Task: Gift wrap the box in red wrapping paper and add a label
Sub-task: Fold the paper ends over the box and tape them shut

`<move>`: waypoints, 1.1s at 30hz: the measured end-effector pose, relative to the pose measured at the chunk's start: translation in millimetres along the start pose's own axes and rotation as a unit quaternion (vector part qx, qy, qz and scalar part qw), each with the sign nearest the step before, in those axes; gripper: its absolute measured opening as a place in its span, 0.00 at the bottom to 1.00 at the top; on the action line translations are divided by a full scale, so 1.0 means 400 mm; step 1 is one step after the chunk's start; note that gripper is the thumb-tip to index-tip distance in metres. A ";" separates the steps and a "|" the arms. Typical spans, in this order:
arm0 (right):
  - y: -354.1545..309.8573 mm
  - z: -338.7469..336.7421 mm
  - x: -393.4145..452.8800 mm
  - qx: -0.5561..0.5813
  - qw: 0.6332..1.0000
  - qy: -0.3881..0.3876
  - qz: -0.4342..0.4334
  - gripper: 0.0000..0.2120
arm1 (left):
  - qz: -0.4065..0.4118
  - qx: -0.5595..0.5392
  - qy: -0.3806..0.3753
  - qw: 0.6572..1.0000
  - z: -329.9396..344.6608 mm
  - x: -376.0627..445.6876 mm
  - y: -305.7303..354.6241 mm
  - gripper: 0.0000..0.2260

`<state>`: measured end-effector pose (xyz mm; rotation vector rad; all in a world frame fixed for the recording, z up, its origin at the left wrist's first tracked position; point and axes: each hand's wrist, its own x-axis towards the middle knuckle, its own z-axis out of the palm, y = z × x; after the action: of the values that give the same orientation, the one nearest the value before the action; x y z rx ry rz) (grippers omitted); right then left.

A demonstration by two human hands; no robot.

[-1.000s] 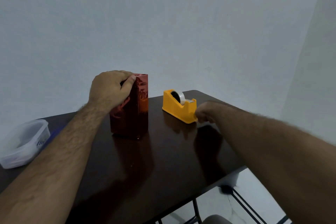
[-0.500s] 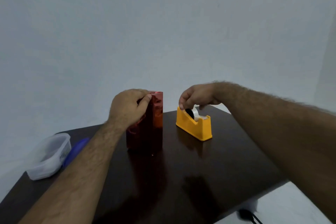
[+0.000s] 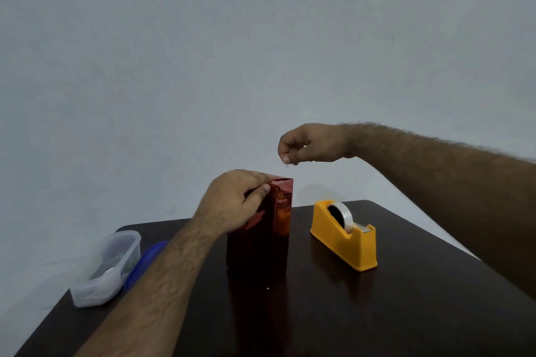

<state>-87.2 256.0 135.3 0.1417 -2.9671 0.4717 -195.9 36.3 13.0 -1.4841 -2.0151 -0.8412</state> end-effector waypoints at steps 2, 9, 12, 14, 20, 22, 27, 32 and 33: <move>0.008 0.005 0.026 0.010 1.000 -0.008 -0.015 0.05 | 0.013 -0.014 -0.002 1.000 0.001 0.003 -0.013 0.17; 0.033 0.019 0.075 0.047 0.998 -0.034 -0.035 0.02 | -0.062 -0.122 0.054 0.989 0.018 -0.012 -0.035 0.18; 0.035 0.020 0.076 0.054 0.996 -0.059 -0.032 0.05 | -0.067 -0.142 0.052 0.986 0.027 -0.014 -0.047 0.19; 0.027 0.020 0.076 0.068 0.995 -0.068 -0.029 0.06 | -0.065 -0.146 0.045 0.986 0.028 -0.015 -0.049 0.18; 0.012 0.025 0.090 0.095 0.993 -0.068 0.028 0.09 | -0.069 -0.152 0.036 0.985 0.028 -0.018 -0.050 0.17; 0.006 0.027 0.096 0.123 0.989 -0.056 0.063 0.07 | -0.067 -0.155 0.036 0.985 0.027 -0.020 -0.053 0.19; -0.002 0.038 0.103 0.158 0.980 -0.043 0.113 0.04 | -0.063 -0.154 0.031 0.986 0.024 -0.018 -0.053 0.19; 0.000 0.051 0.098 0.102 0.988 -0.064 0.094 0.05 | -0.061 -0.172 0.041 0.982 0.020 -0.022 -0.047 0.16; 0.002 0.053 0.097 0.098 0.989 -0.062 0.090 0.06 | -0.060 -0.176 0.042 0.982 0.019 -0.024 -0.047 0.16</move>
<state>-128.2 247.3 120.9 -0.0807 -3.0643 0.8047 -211.3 31.6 -2.3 -1.4887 -1.9821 -1.3447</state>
